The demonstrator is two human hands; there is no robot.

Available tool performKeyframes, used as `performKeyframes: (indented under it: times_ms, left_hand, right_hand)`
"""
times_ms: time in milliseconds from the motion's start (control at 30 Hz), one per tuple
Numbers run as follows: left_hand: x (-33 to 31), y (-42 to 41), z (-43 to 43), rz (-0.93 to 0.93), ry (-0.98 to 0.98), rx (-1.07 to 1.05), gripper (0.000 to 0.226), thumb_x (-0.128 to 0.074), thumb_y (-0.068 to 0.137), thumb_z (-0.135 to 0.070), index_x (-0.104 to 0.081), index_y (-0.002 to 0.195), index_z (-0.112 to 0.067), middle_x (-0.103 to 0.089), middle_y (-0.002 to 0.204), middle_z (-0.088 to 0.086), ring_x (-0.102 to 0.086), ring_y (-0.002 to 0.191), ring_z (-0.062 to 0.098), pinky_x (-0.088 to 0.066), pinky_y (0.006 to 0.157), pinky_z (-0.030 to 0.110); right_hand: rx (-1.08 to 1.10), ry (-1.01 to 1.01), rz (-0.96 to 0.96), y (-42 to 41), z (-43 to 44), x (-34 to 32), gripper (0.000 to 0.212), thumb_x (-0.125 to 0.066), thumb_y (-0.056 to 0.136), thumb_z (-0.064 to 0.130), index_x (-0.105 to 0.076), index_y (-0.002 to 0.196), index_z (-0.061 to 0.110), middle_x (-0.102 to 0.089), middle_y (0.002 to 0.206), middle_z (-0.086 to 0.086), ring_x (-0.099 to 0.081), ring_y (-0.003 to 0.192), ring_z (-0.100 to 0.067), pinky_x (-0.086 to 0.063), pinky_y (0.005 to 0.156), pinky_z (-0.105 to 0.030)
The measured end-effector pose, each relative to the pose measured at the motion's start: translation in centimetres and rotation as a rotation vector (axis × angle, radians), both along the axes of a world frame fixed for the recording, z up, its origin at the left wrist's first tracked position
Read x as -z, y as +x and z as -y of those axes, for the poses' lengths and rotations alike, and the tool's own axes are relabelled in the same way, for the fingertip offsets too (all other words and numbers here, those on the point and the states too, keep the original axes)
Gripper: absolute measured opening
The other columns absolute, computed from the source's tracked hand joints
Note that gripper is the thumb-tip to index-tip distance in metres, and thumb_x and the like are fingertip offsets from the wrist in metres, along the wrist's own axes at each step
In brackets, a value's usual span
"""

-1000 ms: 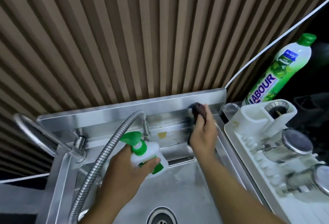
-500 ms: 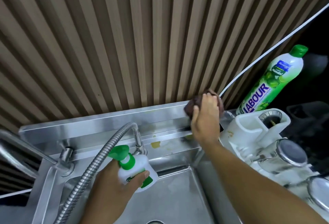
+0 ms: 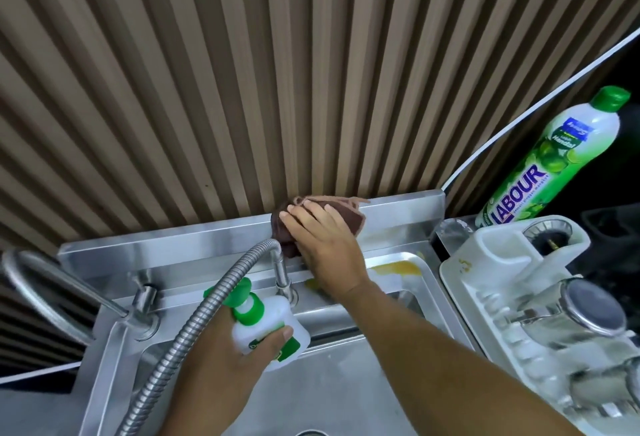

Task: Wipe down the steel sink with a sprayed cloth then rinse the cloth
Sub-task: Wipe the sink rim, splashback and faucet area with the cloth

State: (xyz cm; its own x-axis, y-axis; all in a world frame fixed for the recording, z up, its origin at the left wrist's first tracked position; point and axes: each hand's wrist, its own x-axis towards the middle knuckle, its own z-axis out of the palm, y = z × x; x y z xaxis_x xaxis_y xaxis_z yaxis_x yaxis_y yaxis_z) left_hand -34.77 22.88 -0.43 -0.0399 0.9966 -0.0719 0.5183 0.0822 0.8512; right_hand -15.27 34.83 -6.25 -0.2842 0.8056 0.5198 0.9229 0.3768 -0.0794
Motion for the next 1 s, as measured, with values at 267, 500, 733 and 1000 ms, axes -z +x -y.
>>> performKeyframes:
  times_ms: [267,500,733,1000]
  left_hand:
    - [0.2,-0.2,0.0,-0.002,0.0,0.039,0.044,-0.091,0.067,-0.029,-0.055,0.092,-0.035,-0.065,0.094,-0.005,-0.058,0.085,-0.006,-0.04,0.07,0.009]
    - [0.2,-0.3,0.1,-0.045,0.021,0.058,0.042,-0.09,0.067,-0.035,-0.057,0.092,-0.029,-0.064,0.088,-0.006,-0.056,0.082,-0.007,-0.039,0.064,0.011]
    - [0.0,-0.2,0.5,-0.024,0.005,0.056,0.037,-0.09,0.068,-0.031,-0.058,0.087,-0.031,-0.066,0.085,-0.012,-0.057,0.083,-0.011,-0.039,0.064,0.01]
    - [0.0,-0.4,0.8,-0.024,0.001,0.03,0.039,-0.09,0.067,-0.03,-0.059,0.09,-0.029,-0.067,0.089,-0.011,-0.061,0.083,0.001,-0.044,0.071,0.024]
  right_hand:
    - [0.412,0.065,-0.458,7.4,0.6,1.0,0.045,-0.047,0.093,0.009,-0.057,0.136,0.014,-0.054,0.144,-0.005,-0.035,0.142,-0.031,-0.027,0.118,-0.05]
    - [0.82,0.169,-1.08,8.3,-2.3,-0.1,0.051,-0.034,0.105,0.015,-0.032,0.155,0.005,-0.022,0.165,-0.012,-0.011,0.154,-0.033,-0.015,0.123,-0.047]
    - [0.524,0.017,-0.665,1.3,0.4,1.4,0.053,-0.035,0.1,0.015,-0.038,0.153,0.013,-0.028,0.163,-0.01,-0.013,0.152,-0.039,-0.008,0.122,-0.049]
    - [-0.062,0.059,0.073,-0.1,0.6,3.0,0.078,-0.067,0.084,0.006,-0.036,0.154,0.024,-0.039,0.159,-0.002,-0.025,0.148,-0.033,-0.01,0.122,-0.047]
